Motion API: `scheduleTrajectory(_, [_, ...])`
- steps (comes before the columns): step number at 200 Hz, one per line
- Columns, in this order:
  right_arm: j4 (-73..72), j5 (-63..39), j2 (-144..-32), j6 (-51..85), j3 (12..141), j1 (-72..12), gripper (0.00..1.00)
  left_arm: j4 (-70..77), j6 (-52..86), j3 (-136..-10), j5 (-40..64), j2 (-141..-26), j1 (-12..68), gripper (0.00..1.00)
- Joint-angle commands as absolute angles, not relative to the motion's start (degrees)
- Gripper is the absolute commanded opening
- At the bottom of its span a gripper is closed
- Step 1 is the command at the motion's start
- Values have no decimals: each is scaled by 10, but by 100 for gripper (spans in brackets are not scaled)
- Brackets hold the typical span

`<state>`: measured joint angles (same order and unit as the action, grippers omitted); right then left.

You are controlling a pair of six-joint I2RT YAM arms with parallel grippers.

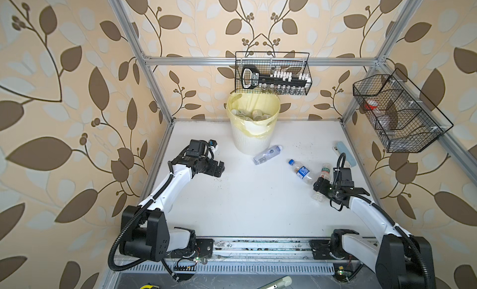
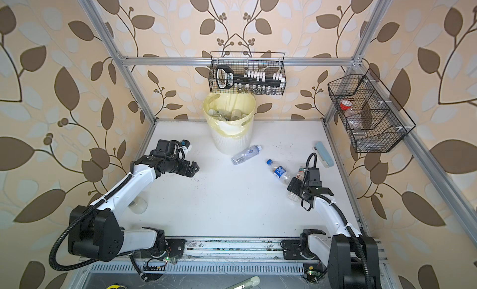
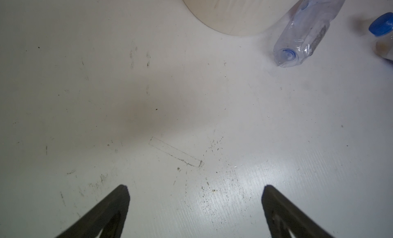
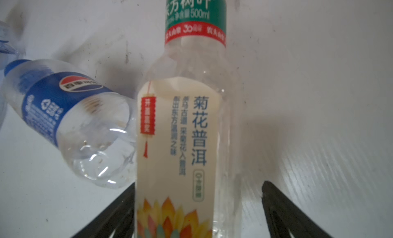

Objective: Throw the plastic bottles in the bin
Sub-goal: Pick up the plastic bottle from the middle-right of the table.

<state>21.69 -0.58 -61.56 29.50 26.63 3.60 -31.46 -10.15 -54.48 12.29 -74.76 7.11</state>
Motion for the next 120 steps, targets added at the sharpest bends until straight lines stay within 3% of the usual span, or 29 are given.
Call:
scheduleTrajectory(1, [203, 7, -619, 300, 259, 25, 85, -315, -103, -550, 145, -744, 61, 99])
scheduleTrajectory(40, [209, 19, -611, 303, 262, 9, 76, -318, -104, -549, 159, -744, 50, 99])
scheduleTrajectory(97, [217, 18, -604, 301, 264, 6, 54, -319, -104, -549, 171, -740, 37, 99])
scheduleTrajectory(120, [223, 16, -597, 303, 266, 5, 54, -315, -104, -545, 171, -738, 33, 99])
